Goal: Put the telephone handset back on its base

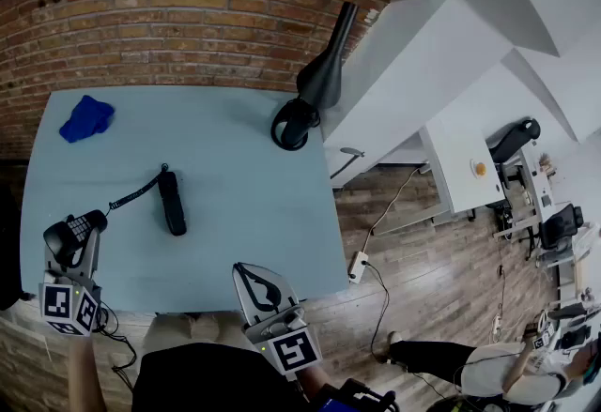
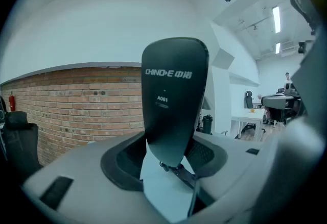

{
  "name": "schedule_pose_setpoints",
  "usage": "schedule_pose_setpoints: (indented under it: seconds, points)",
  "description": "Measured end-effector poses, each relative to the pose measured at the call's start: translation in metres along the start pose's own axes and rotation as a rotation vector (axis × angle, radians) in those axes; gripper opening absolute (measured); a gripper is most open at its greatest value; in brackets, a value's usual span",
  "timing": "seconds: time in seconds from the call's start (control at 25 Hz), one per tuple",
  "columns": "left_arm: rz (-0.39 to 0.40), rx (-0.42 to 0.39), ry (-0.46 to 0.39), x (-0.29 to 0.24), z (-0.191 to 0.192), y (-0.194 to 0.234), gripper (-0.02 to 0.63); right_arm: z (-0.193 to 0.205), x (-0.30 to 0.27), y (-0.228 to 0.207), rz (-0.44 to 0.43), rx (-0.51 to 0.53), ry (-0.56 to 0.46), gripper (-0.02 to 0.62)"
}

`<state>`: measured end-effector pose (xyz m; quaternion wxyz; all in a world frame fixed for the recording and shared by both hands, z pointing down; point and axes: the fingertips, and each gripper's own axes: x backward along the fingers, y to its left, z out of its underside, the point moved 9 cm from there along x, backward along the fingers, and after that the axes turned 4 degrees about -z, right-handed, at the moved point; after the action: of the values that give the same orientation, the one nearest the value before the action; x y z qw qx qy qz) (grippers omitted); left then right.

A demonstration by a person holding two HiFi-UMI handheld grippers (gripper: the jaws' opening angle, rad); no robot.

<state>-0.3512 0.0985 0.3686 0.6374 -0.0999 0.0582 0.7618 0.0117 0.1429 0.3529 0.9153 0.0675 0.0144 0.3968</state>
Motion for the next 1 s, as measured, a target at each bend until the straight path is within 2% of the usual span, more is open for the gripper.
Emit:
schedule_pose_setpoints:
  seconds: [0.12, 0.24, 0.32, 0.48, 0.6, 0.72, 0.88, 1.0]
  points:
    - [-0.012, -0.013, 0.017, -0.004, -0.006, 0.000, 0.253, 0.010, -0.008, -0.002, -0.044, -0.056, 0.011, 0.023]
    - [-0.020, -0.019, 0.035, -0.010, -0.006, -0.003, 0.253, 0.026, -0.014, -0.004, -0.057, -0.140, 0.086, 0.023]
    - [-0.012, -0.017, 0.050, -0.016, -0.002, -0.012, 0.253, 0.034, -0.017, -0.007, -0.053, -0.127, 0.094, 0.024]
    - [0.016, 0.010, 0.070, -0.025, 0.001, -0.032, 0.253, 0.046, -0.028, -0.011, -0.104, -0.008, 0.029, 0.032]
    - [0.034, 0.058, 0.066, -0.029, -0.004, -0.044, 0.253, 0.057, -0.038, -0.013, -0.161, 0.071, 0.072, 0.050]
    - [0.059, 0.126, 0.068, -0.032, -0.010, -0.061, 0.253, 0.069, -0.055, -0.011, -0.227, 0.205, 0.117, 0.087]
    - [0.072, 0.215, 0.073, -0.033, -0.019, -0.079, 0.253, 0.078, -0.092, 0.007, -0.318, 0.371, 0.119, 0.167]
    - [0.068, 0.268, 0.079, -0.030, -0.024, -0.087, 0.253, 0.080, -0.119, 0.024, -0.373, 0.441, 0.100, 0.178]
